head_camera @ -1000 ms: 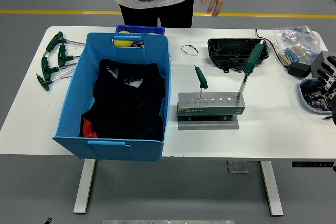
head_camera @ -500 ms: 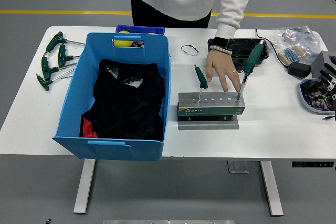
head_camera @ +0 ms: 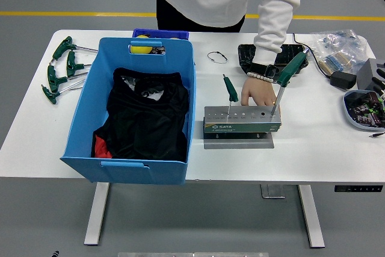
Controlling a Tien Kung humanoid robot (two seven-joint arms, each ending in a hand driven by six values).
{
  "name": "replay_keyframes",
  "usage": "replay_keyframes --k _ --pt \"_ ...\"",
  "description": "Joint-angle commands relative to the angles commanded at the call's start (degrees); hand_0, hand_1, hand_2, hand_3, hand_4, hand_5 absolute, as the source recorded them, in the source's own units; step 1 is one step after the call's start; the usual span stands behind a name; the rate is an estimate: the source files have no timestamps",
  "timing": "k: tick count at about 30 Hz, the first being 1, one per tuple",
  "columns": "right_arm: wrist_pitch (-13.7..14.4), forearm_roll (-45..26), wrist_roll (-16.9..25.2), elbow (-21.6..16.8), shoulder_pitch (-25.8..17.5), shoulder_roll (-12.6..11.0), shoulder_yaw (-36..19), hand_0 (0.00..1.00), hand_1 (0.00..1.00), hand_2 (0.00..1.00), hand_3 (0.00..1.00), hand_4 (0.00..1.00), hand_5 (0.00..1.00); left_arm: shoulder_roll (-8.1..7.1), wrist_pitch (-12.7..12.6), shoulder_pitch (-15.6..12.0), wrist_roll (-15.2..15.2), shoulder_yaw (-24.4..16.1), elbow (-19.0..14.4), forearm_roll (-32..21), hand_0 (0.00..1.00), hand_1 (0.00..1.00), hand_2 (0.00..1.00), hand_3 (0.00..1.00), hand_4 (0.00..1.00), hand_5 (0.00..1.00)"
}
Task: Lift tool from toolbox,place it in box,lift tool from toolbox,place it in box
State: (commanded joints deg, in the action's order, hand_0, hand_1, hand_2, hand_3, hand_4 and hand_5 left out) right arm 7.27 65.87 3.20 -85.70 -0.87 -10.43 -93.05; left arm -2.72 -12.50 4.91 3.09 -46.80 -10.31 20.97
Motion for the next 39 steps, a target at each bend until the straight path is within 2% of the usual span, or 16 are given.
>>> replay_keyframes --k 4,7,9,10,15,16,19,21,22,25,27,30,33,34,39 --pt "2.0 7.6 -0.9 -0.8 1.9 -1.3 1.3 0.944 0.893 0.897 0.907 0.998 0.957 0.03 -0.1 0.0 0.1 0.0 0.0 0.0 0.833 0.864 0.907 0.809 0.765 0.631" --pt "2.9 13.6 -1.5 -1.4 4.0 -3.7 3.8 0.944 0.893 0.897 0.907 0.998 0.957 0.09 -0.1 0.0 0.1 0.1 0.0 -0.2 0.833 0.864 0.907 0.809 0.765 0.631" --pt "3.4 18.1 -2.0 -2.2 5.6 -6.1 5.9 0.944 0.893 0.897 0.907 0.998 0.957 0.11 -0.1 0.0 0.2 0.3 0.0 -0.4 0.833 0.864 0.907 0.809 0.765 0.631" --pt "3.4 19.9 -2.2 -2.6 6.3 -7.1 6.8 0.989 0.931 0.934 0.932 0.998 0.866 0.11 -0.1 0.0 0.2 0.3 0.0 -0.4 0.832 0.864 0.906 0.808 0.765 0.631" --pt "2.1 32.1 -1.1 -5.6 11.7 -14.9 13.6 0.989 0.931 0.934 0.932 0.998 0.866 0.06 -0.2 0.1 0.2 0.1 0.0 -0.2 0.832 0.864 0.906 0.808 0.765 0.631" --pt "1.5 34.3 -0.3 -6.0 13.0 -16.5 15.2 0.998 0.971 0.981 0.998 0.998 0.735 0.02 -0.2 0.1 0.2 0.1 0.0 -0.2 0.833 0.864 0.906 0.807 0.765 0.632" --pt "0.4 41.5 1.9 -6.4 16.8 -20.7 20.0 0.998 0.971 0.981 0.998 0.998 0.735 -0.02 -0.3 0.0 0.1 -0.1 0.0 0.0 0.833 0.864 0.906 0.807 0.765 0.632" --pt "0.0 44.7 3.4 -6.1 19.6 -23.2 23.4 0.998 0.971 0.981 0.998 0.998 0.735 -0.04 -0.4 0.0 0.1 0.0 0.0 -0.1 0.833 0.864 0.906 0.807 0.765 0.632" --pt "0.0 45.3 4.2 -5.8 21.0 -24.3 25.1 0.998 0.987 0.994 0.998 0.998 0.589 -0.06 -0.4 0.0 0.1 0.1 0.0 -0.2 0.832 0.867 0.905 0.807 0.764 0.633" --pt "0.2 45.9 5.8 -5.0 24.9 -27.0 30.4 0.998 0.987 0.994 0.998 0.998 0.589 -0.09 -0.4 0.0 0.2 0.1 0.0 -0.4 0.832 0.867 0.905 0.807 0.764 0.633" --pt "-0.1 45.6 6.1 -4.0 27.4 -28.0 33.6 0.998 0.987 0.994 0.998 0.998 0.589 -0.12 -0.5 0.0 0.2 0.2 0.0 -0.5 0.832 0.867 0.905 0.807 0.764 0.633" --pt "-1.0 44.2 4.9 -1.9 30.3 -28.2 37.4 0.998 0.988 0.981 0.998 0.998 0.575 -0.21 -0.5 0.0 0.2 0.4 0.0 -0.7 0.833 0.867 0.905 0.806 0.764 0.633" --pt "-3.0 41.9 2.7 1.3 32.6 -27.3 40.3 0.998 0.988 0.981 0.998 0.998 0.575 -0.29 -0.5 0.0 0.3 0.8 0.0 -1.2 0.833 0.867 0.905 0.806 0.764 0.633" --pt "-3.4 41.7 2.3 1.8 33.0 -27.1 40.8 0.998 0.938 0.928 0.996 0.998 0.589 -0.3 -0.5 0.0 0.3 0.8 0.0 -1.3 0.833 0.868 0.903 0.806 0.765 0.631" --pt "-6.7 41.9 -1.0 5.7 36.6 -25.5 44.3 0.998 0.938 0.928 0.996 0.998 0.589 -0.35 -0.5 0.0 0.2 1.2 0.0 -1.7 0.833 0.868 0.903 0.806 0.765 0.631"
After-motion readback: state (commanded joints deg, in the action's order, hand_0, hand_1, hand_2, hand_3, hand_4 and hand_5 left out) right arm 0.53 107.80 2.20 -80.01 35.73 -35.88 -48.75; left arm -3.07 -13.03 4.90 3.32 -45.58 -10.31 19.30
